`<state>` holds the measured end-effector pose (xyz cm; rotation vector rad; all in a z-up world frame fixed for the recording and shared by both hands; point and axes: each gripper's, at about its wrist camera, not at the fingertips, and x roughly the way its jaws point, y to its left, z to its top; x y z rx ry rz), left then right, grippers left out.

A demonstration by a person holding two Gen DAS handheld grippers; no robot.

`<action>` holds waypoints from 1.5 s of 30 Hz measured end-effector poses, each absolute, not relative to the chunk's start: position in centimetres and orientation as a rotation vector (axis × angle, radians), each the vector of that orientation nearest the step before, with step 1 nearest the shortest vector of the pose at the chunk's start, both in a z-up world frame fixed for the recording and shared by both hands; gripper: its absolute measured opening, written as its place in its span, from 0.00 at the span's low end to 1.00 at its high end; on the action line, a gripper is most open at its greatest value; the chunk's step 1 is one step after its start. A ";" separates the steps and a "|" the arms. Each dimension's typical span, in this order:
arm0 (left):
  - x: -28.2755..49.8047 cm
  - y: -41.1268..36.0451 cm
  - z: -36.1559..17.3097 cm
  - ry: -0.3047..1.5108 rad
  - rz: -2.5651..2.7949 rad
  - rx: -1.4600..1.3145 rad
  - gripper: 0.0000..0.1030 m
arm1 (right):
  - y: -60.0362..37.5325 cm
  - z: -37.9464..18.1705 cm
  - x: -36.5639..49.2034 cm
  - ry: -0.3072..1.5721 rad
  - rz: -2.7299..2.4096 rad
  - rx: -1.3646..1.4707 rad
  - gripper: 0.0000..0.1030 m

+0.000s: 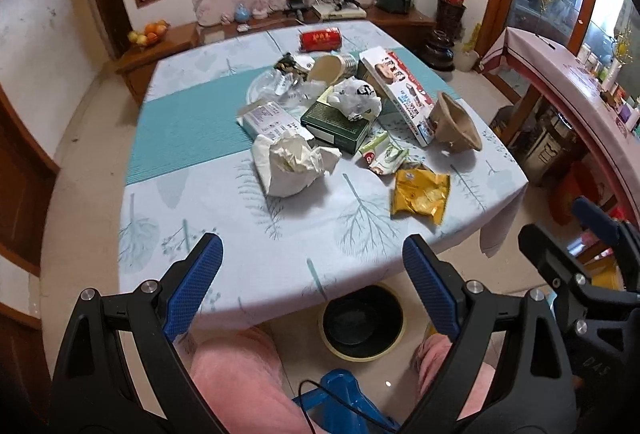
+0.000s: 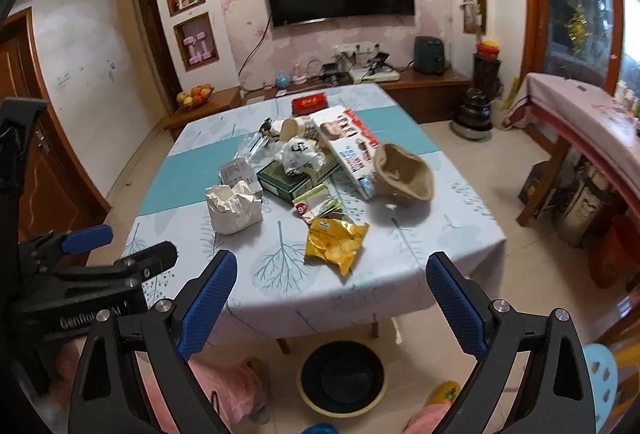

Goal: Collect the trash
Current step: 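Grasp the crumpled white tissue with the left tool while the right tool grasps the yellow snack bag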

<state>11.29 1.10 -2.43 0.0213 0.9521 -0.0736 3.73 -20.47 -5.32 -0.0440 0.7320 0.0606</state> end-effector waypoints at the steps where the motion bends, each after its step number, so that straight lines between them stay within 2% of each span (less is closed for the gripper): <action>1: 12.6 1.9 -3.3 0.969 -0.083 0.003 0.88 | -20.3 -5.4 4.9 0.701 0.083 -0.017 0.91; 4: 16.3 3.8 -5.3 1.020 -0.110 -0.055 0.88 | -20.6 -8.1 9.3 0.785 0.128 0.054 0.86; 11: 21.5 7.5 -10.2 1.091 -0.105 -0.103 0.87 | -23.1 -18.6 16.9 1.025 0.155 0.250 0.72; 17: 24.6 8.6 -13.0 1.132 -0.172 -0.199 0.87 | -23.8 -24.7 21.0 1.133 0.244 0.320 0.70; 21: 26.0 7.3 -13.8 1.116 -0.211 -0.183 0.87 | -22.5 -25.8 22.4 1.145 0.290 0.216 0.66; 24: 26.9 5.9 -14.4 1.126 -0.215 -0.150 0.87 | -21.3 -25.9 23.2 1.139 0.298 0.146 0.56; 26: 27.4 5.3 -14.9 1.136 -0.219 -0.145 0.87 | -21.0 -26.1 23.9 1.142 0.308 0.127 0.36; 29: 28.1 4.6 -15.6 1.149 -0.232 -0.146 0.87 | -20.9 -26.4 24.4 1.154 0.352 0.174 0.21; 32: 28.9 4.4 -16.5 1.160 -0.215 -0.142 0.87 | -20.8 -25.8 24.1 1.160 0.404 0.215 0.12; 34: 29.3 4.4 -17.2 1.178 -0.206 -0.151 0.87 | -20.5 -24.8 23.5 1.145 0.428 0.222 0.10; 36: 29.4 4.7 -17.6 1.176 -0.186 -0.180 0.77 | -20.4 -24.2 23.0 1.134 0.440 0.218 0.10; 37: 29.4 5.0 -17.6 1.172 -0.184 -0.198 0.76 | -20.4 -23.9 22.8 1.129 0.443 0.217 0.10; 42: 29.4 6.8 -17.5 1.150 -0.160 -0.296 0.53 | -21.0 -21.7 20.6 1.094 0.454 0.242 0.09; 44: 29.2 7.2 -17.5 1.147 -0.156 -0.310 0.47 | -21.3 -21.4 20.0 1.090 0.455 0.253 0.09; 45: 28.9 7.4 -17.2 1.131 -0.163 -0.317 0.38 | -21.5 -21.3 19.6 1.089 0.454 0.258 0.09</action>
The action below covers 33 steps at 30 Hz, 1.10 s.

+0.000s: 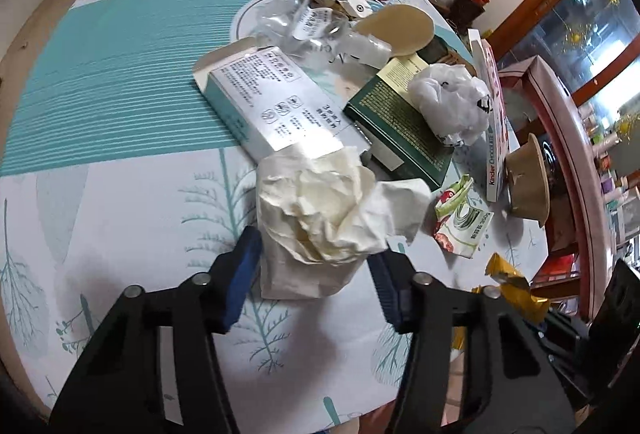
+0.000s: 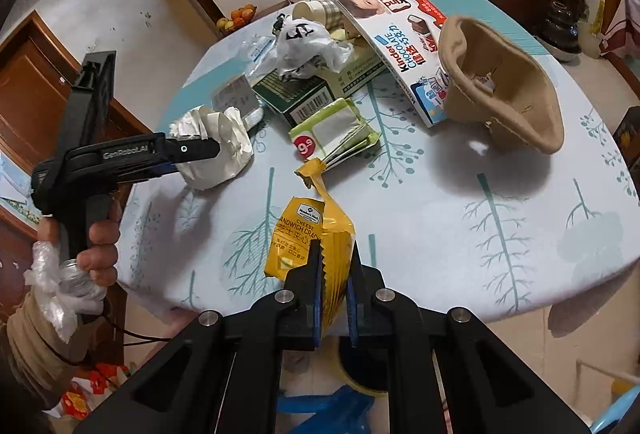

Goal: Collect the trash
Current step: 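Grasp the crumpled white tissue with the left tool while the right tool grasps the yellow snack bag, then carry tissue and yellow bag over the black bin and open both tools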

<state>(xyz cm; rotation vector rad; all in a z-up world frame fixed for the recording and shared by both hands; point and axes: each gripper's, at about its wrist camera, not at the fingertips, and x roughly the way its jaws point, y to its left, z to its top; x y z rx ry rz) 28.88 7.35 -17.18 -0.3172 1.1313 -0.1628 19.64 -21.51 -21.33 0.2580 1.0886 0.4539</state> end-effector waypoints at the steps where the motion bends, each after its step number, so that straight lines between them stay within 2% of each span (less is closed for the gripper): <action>1: 28.5 7.4 -16.8 1.118 -0.164 -0.314 0.38 | -21.5 -21.2 19.5 1.088 0.452 0.262 0.09; 11: 23.4 5.9 -13.9 1.077 -0.197 -0.188 0.35 | -22.2 -19.7 14.9 1.046 0.430 0.334 0.09; 22: 11.8 -1.4 -12.1 1.054 -0.473 0.011 0.35 | -24.4 -18.3 6.7 1.003 0.351 0.348 0.09; 26: 8.0 -5.2 -13.9 1.064 -0.591 0.101 0.35 | -25.7 -19.6 3.5 1.025 0.301 0.357 0.09; 33: 3.7 -11.5 -20.6 1.140 -0.710 0.294 0.35 | -27.8 -26.4 0.4 1.157 0.192 0.384 0.09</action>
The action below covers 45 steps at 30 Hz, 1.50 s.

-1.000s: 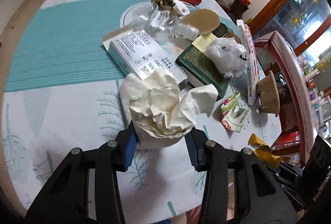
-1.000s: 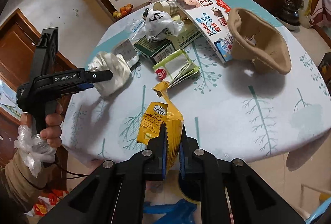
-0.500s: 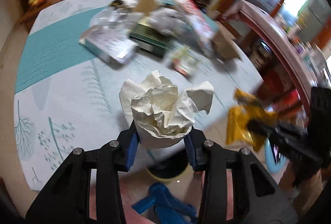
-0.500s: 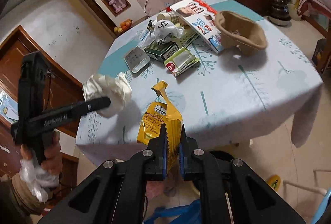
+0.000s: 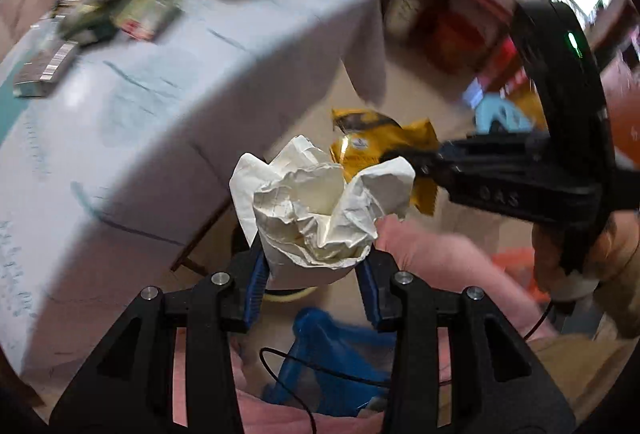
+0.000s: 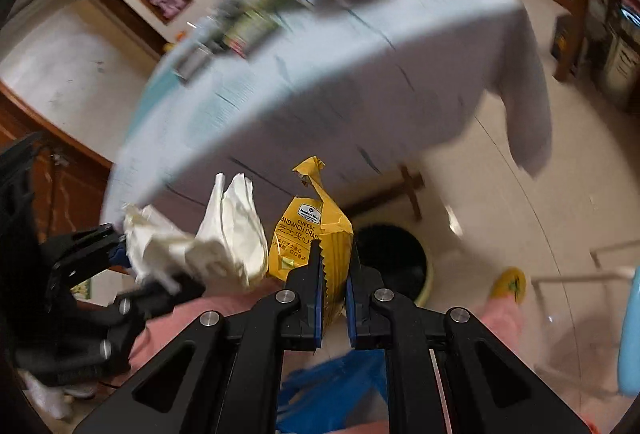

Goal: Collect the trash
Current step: 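Carry tissue and yellow bag over the black bin and open both tools, then raise both open tools back toward the table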

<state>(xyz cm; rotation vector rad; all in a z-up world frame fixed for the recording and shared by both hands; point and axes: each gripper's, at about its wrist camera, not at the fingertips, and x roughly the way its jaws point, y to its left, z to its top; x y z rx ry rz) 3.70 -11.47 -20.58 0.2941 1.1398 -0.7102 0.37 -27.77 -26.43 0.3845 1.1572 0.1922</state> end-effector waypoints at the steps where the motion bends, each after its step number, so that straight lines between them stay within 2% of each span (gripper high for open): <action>1: 3.2 -12.4 -22.0 1.150 -0.720 0.333 0.35 | -28.1 -27.7 -0.1 1.178 0.172 0.391 0.09; 11: 2.0 -16.0 -32.3 1.085 -0.650 0.543 0.36 | -30.4 -37.9 -2.3 1.299 0.074 0.489 0.09; 15: 1.6 -16.2 -34.9 1.095 -0.653 0.532 0.38 | -30.3 -40.2 -2.0 1.325 0.071 0.526 0.09; 31: 6.0 -14.4 -36.3 1.158 -0.640 0.463 0.42 | -28.3 -43.8 2.5 1.376 0.086 0.491 0.09; 35: 6.3 -13.7 -35.9 1.164 -0.631 0.462 0.42 | -27.8 -44.5 3.3 1.381 0.087 0.490 0.16; 37: 6.4 -13.4 -36.1 1.166 -0.630 0.457 0.44 | -27.4 -45.6 4.3 1.383 0.086 0.502 0.25; 39: 6.6 -13.1 -36.1 1.165 -0.624 0.455 0.52 | -27.3 -46.6 5.0 1.380 0.078 0.507 0.40; 41: 6.8 -12.8 -36.1 1.165 -0.608 0.461 0.57 | -27.3 -46.8 5.2 1.361 0.085 0.515 0.42; 43: 6.9 -12.3 -35.8 1.161 -0.602 0.463 0.58 | -27.3 -47.2 5.2 1.361 0.092 0.511 0.42; 45: 6.9 -11.8 -35.6 1.156 -0.598 0.462 0.64 | -27.3 -47.6 5.3 1.364 0.091 0.502 0.42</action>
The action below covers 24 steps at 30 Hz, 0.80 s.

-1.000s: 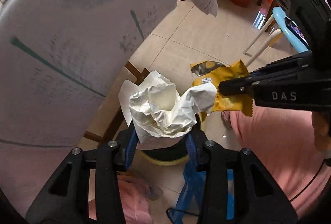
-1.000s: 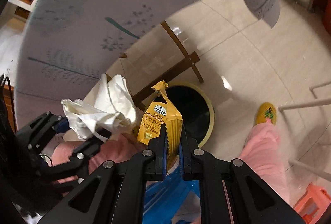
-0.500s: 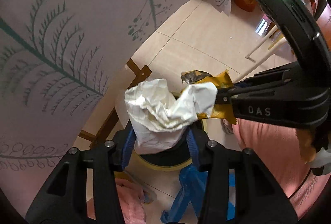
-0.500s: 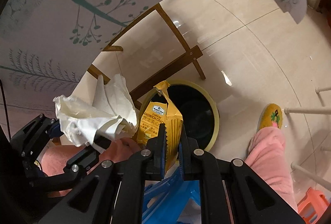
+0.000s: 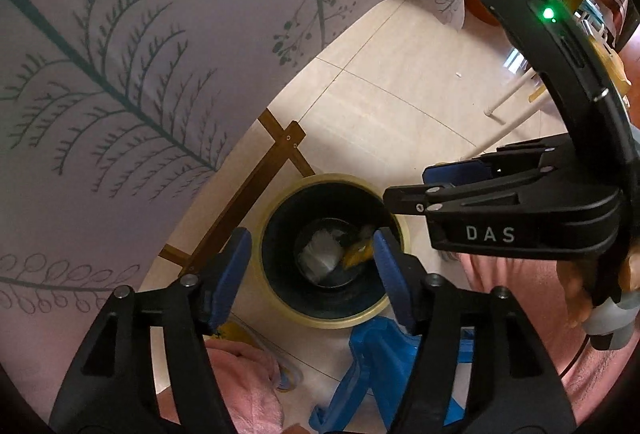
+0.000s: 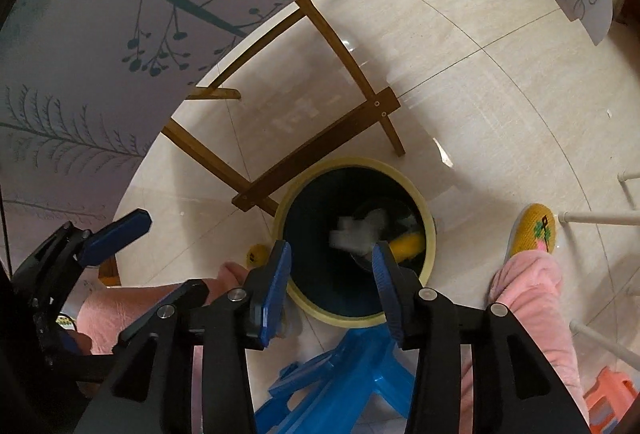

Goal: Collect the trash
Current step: 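Raise both open tools back toward the table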

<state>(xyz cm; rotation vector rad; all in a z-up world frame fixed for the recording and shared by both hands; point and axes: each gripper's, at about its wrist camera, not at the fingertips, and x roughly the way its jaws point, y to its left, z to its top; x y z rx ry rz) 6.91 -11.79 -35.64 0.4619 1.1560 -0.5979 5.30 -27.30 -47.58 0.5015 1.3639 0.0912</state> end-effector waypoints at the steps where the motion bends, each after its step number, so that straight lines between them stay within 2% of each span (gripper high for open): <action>1: 6.8 -11.5 -35.4 1.149 -0.595 0.461 0.66 | -27.3 -47.6 5.3 1.366 0.089 0.496 0.42; 3: 6.8 -11.7 -35.0 1.135 -0.592 0.459 0.70 | -27.3 -47.8 5.4 1.369 0.086 0.496 0.42; 6: 7.0 -11.3 -34.2 1.132 -0.595 0.448 0.72 | -27.5 -47.8 5.4 1.373 0.080 0.499 0.42; 12: 7.6 -11.2 -32.6 1.128 -0.603 0.420 0.72 | -27.8 -46.4 5.2 1.363 0.069 0.492 0.42; 20: 6.4 -9.5 -27.6 1.106 -0.608 0.369 0.72 | -27.9 -42.6 3.8 1.356 0.050 0.454 0.42; 22: 6.0 -9.1 -25.9 1.081 -0.598 0.369 0.72 | -27.7 -41.0 3.2 1.348 0.053 0.439 0.44; 24: 5.8 -8.8 -24.2 1.060 -0.598 0.357 0.72 | -27.4 -39.1 2.5 1.336 0.051 0.408 0.52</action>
